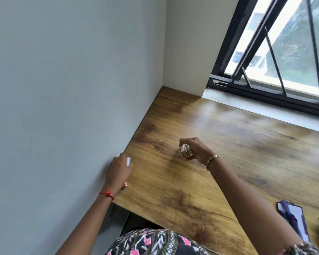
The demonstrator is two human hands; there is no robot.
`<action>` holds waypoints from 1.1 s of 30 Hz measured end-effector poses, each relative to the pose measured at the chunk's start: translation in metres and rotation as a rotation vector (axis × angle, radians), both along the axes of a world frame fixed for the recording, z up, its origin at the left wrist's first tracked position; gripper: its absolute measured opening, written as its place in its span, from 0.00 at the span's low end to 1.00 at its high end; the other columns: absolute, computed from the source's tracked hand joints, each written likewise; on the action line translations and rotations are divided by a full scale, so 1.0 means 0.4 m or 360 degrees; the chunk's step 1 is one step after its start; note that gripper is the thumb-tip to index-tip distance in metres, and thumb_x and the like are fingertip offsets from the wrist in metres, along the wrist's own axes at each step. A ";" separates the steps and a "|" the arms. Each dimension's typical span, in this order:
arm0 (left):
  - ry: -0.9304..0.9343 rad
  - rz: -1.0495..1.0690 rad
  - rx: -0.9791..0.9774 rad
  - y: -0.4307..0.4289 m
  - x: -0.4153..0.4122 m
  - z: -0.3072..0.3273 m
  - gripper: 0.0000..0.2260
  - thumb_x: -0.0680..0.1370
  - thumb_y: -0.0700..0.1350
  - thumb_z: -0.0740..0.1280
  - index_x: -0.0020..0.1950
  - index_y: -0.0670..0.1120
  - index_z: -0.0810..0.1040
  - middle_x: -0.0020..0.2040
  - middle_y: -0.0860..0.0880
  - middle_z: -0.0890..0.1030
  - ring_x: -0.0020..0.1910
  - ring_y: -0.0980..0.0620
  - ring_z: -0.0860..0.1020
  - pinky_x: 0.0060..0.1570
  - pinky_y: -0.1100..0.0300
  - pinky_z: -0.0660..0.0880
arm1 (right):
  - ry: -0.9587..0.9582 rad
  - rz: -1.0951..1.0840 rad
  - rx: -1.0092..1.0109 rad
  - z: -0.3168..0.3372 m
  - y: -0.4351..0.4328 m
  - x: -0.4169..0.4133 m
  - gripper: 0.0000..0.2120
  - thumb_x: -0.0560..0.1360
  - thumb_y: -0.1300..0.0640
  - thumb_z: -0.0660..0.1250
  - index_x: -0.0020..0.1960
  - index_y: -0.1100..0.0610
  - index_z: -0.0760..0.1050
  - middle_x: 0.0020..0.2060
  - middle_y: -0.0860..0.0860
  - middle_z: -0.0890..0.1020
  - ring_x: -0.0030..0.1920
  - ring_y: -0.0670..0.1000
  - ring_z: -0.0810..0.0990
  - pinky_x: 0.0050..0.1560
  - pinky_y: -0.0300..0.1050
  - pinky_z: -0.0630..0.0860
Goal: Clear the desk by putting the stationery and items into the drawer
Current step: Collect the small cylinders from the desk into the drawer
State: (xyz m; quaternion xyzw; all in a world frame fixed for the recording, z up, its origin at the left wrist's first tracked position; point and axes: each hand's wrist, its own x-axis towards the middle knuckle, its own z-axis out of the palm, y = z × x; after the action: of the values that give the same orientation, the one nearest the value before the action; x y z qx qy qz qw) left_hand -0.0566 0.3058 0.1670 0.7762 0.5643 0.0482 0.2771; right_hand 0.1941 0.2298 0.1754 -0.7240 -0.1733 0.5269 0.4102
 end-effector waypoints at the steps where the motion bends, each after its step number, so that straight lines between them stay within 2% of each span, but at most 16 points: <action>1: -0.0025 0.0048 0.0003 -0.021 -0.019 -0.009 0.08 0.76 0.43 0.63 0.51 0.39 0.73 0.48 0.39 0.79 0.48 0.40 0.78 0.43 0.53 0.74 | 0.0072 0.0013 -0.0001 -0.001 -0.010 -0.008 0.06 0.71 0.60 0.65 0.35 0.60 0.74 0.29 0.56 0.76 0.23 0.50 0.74 0.28 0.40 0.74; 4: -0.0027 0.0198 0.0022 -0.072 -0.058 -0.031 0.13 0.77 0.44 0.64 0.56 0.38 0.70 0.51 0.38 0.76 0.48 0.39 0.77 0.43 0.50 0.75 | 0.0242 0.0048 -0.0003 -0.004 -0.041 -0.032 0.05 0.69 0.61 0.60 0.35 0.58 0.69 0.29 0.55 0.76 0.24 0.51 0.72 0.29 0.40 0.73; 8: -0.0021 0.0344 0.0038 -0.111 -0.068 -0.046 0.15 0.77 0.46 0.65 0.54 0.35 0.70 0.51 0.35 0.76 0.49 0.36 0.76 0.43 0.47 0.76 | 0.0535 -0.0018 0.0054 -0.002 -0.089 -0.050 0.04 0.69 0.62 0.56 0.36 0.55 0.65 0.27 0.52 0.73 0.26 0.51 0.71 0.28 0.39 0.71; 12: 0.0023 0.0378 0.0093 -0.146 -0.064 -0.053 0.13 0.78 0.45 0.63 0.54 0.34 0.72 0.51 0.35 0.77 0.48 0.36 0.77 0.39 0.53 0.70 | 0.0667 -0.0114 0.0100 -0.006 -0.145 -0.051 0.03 0.70 0.62 0.55 0.42 0.56 0.66 0.27 0.52 0.74 0.26 0.51 0.74 0.28 0.40 0.73; 16: -0.0207 0.0298 -0.0053 -0.160 -0.043 -0.076 0.13 0.79 0.44 0.61 0.44 0.34 0.75 0.40 0.38 0.79 0.39 0.41 0.78 0.28 0.58 0.64 | 0.0735 -0.0242 0.0202 -0.004 -0.200 -0.050 0.03 0.74 0.64 0.56 0.45 0.60 0.68 0.29 0.55 0.78 0.31 0.54 0.82 0.27 0.42 0.78; 19: -0.0329 0.0233 -0.0141 -0.192 0.008 -0.064 0.10 0.79 0.43 0.62 0.46 0.35 0.74 0.40 0.39 0.77 0.34 0.46 0.75 0.26 0.62 0.64 | 0.0801 -0.0258 0.0309 -0.001 -0.246 -0.041 0.02 0.76 0.64 0.58 0.47 0.62 0.70 0.33 0.57 0.81 0.37 0.59 0.84 0.31 0.44 0.80; 21: -0.0472 0.0138 -0.0313 -0.226 0.056 -0.056 0.08 0.79 0.42 0.62 0.43 0.39 0.74 0.35 0.43 0.77 0.26 0.53 0.75 0.22 0.64 0.67 | 0.0707 -0.0182 0.0353 0.004 -0.287 -0.033 0.03 0.77 0.63 0.61 0.48 0.63 0.71 0.33 0.57 0.81 0.37 0.58 0.84 0.31 0.44 0.81; 23: -0.0594 0.0008 -0.0534 -0.260 0.103 -0.049 0.08 0.79 0.42 0.62 0.40 0.43 0.74 0.30 0.47 0.77 0.19 0.59 0.73 0.20 0.64 0.69 | 0.0500 -0.0106 0.0345 0.011 -0.332 -0.030 0.08 0.77 0.58 0.64 0.50 0.63 0.72 0.30 0.55 0.79 0.33 0.54 0.83 0.28 0.42 0.79; 24: -0.0641 -0.0064 -0.0661 -0.281 0.128 -0.046 0.08 0.79 0.42 0.62 0.41 0.44 0.74 0.31 0.47 0.76 0.20 0.59 0.73 0.21 0.64 0.70 | 0.0406 -0.0093 0.0340 0.013 -0.359 -0.029 0.10 0.76 0.56 0.65 0.50 0.63 0.72 0.29 0.55 0.78 0.30 0.53 0.82 0.26 0.41 0.78; 26: -0.0754 -0.0173 -0.0950 -0.332 0.174 -0.035 0.06 0.80 0.43 0.60 0.47 0.43 0.75 0.35 0.46 0.76 0.28 0.54 0.75 0.26 0.61 0.73 | 0.0275 -0.0078 0.0341 0.016 -0.413 -0.028 0.13 0.75 0.53 0.67 0.50 0.63 0.74 0.29 0.54 0.75 0.27 0.52 0.80 0.23 0.40 0.75; 29: -0.0889 -0.0245 -0.1263 -0.420 0.235 -0.016 0.07 0.81 0.42 0.57 0.48 0.46 0.75 0.38 0.46 0.76 0.35 0.51 0.76 0.32 0.58 0.75 | 0.0124 -0.0039 0.0340 0.021 -0.496 -0.031 0.12 0.73 0.52 0.69 0.47 0.62 0.77 0.29 0.53 0.75 0.28 0.53 0.79 0.24 0.40 0.74; 33: -0.0957 -0.0326 -0.1490 -0.541 0.288 0.000 0.08 0.81 0.39 0.55 0.50 0.44 0.73 0.41 0.44 0.79 0.33 0.52 0.79 0.26 0.64 0.75 | 0.0055 0.0020 0.0338 0.031 -0.619 -0.041 0.07 0.73 0.57 0.70 0.46 0.62 0.78 0.32 0.56 0.80 0.31 0.54 0.80 0.26 0.42 0.76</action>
State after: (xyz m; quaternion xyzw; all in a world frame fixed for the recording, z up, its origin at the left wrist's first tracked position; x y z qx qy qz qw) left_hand 0.0586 0.0892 0.1668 0.5735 0.3434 -0.0153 0.7436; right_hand 0.1778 -0.0179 0.1880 -0.6662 -0.2256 0.5204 0.4842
